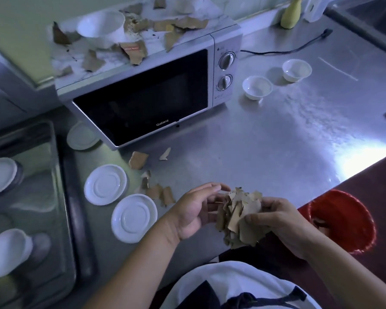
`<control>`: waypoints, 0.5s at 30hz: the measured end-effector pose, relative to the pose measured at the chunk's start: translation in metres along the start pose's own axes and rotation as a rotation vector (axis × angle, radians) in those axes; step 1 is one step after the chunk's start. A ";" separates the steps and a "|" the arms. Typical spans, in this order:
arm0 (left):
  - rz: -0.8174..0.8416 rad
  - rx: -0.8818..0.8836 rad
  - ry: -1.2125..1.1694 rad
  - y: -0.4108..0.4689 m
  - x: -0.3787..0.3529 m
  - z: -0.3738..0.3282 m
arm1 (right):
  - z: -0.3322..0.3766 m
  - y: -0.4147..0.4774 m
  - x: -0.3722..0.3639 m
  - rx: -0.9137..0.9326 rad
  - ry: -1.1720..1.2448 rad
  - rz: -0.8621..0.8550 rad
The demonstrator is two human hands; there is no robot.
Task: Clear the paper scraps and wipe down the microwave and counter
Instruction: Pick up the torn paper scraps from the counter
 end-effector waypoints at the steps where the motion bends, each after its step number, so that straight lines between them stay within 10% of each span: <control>1: -0.007 -0.011 -0.032 -0.004 0.008 -0.001 | 0.000 0.003 -0.006 -0.007 -0.005 0.014; 5: -0.226 -0.143 -0.073 -0.013 0.054 -0.001 | 0.002 0.015 -0.024 -0.026 0.083 -0.004; 9: -0.791 -0.176 0.828 -0.020 0.122 -0.006 | 0.003 0.022 -0.027 -0.022 0.134 -0.070; 15: -0.649 -0.025 1.550 0.001 0.180 -0.015 | 0.004 0.021 -0.018 -0.009 0.156 -0.127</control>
Point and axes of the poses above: each hand's wrist, its own y-axis towards the middle knuckle, its own x-axis out of the back of the hand, z = x × y, the point moved 3 cm from there along y, towards the middle knuckle, and after that the axes turned 3 degrees about y, right-handed, at the moved point
